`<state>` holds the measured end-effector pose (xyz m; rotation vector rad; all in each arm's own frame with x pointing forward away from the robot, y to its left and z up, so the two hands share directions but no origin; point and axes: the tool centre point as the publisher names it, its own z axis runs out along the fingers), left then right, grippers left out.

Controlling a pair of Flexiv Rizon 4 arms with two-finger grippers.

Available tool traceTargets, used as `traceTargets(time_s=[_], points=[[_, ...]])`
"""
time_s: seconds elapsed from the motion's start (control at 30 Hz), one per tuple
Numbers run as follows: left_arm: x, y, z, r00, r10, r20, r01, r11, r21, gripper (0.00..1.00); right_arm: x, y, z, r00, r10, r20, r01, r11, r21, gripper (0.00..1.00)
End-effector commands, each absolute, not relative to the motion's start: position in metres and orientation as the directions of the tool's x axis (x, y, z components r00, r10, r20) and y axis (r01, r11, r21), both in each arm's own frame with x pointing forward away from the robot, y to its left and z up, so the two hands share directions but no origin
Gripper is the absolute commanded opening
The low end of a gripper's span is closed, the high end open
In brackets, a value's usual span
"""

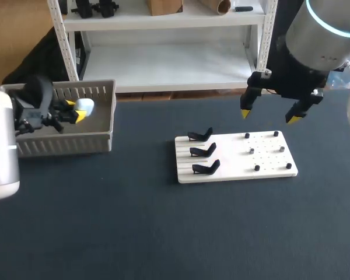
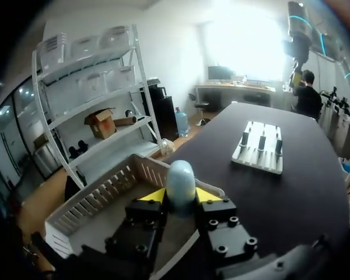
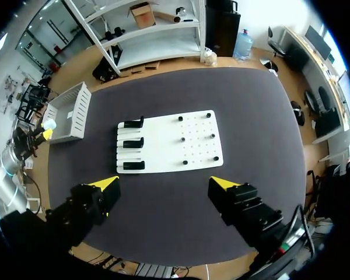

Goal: Pick up each earbud case from the left stands, insert the matching earbuds, close the lid, and place the case in the box.

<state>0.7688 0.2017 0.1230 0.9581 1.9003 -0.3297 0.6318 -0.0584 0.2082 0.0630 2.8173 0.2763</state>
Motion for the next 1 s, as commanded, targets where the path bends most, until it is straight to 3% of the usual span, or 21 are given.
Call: traceTargets(time_s=[0.03,0.57,0.6,0.63,0.67,0.7,1.0], points=[[0.786,0.209,0.116,-0.243,0.464,-0.852,0.617,0.751,0.233,0.0,0.631,-0.059,0.208,-0.951,0.073,-0.3,0.013,0.98,0.197,1.0],[0.827,0.231,0.101,-0.305,0.455,-0.837,0.625,0.759,0.185,0.0,0.631,-0.059,0.208,-0.951,0.073,-0.3,0.013,0.98,0.197,1.0],[0.827,0.231,0.101,-0.306,0.456,-0.836,0.625,0.759,0.186,0.07,0.631,-0.059,0.208,-0.951,0.073,-0.3,0.013,0.98,0.197,1.0],[0.827,0.231,0.102,-0.307,0.457,-0.835,0.624,0.759,0.186,0.31,0.631,-0.059,0.208,-0.951,0.073,-0.3,0.013,0.98,0.197,1.0],[0.826,0.231,0.102,-0.309,0.454,-0.836,0.615,0.766,0.188,0.59,0.631,-0.059,0.208,-0.951,0.073,-0.3,0.013,0.98,0.197,1.0],[0.825,0.231,0.103,-0.306,0.452,-0.838,0.614,0.766,0.19,1.0,0.631,-0.059,0.208,-0.951,0.073,-0.3,0.013,0.98,0.197,1.0],[0.807,0.222,0.124,-0.245,0.463,-0.852,0.618,0.752,0.231,1.0,0.631,-0.059,0.208,-0.951,0.073,-0.3,0.013,0.98,0.197,1.0]])
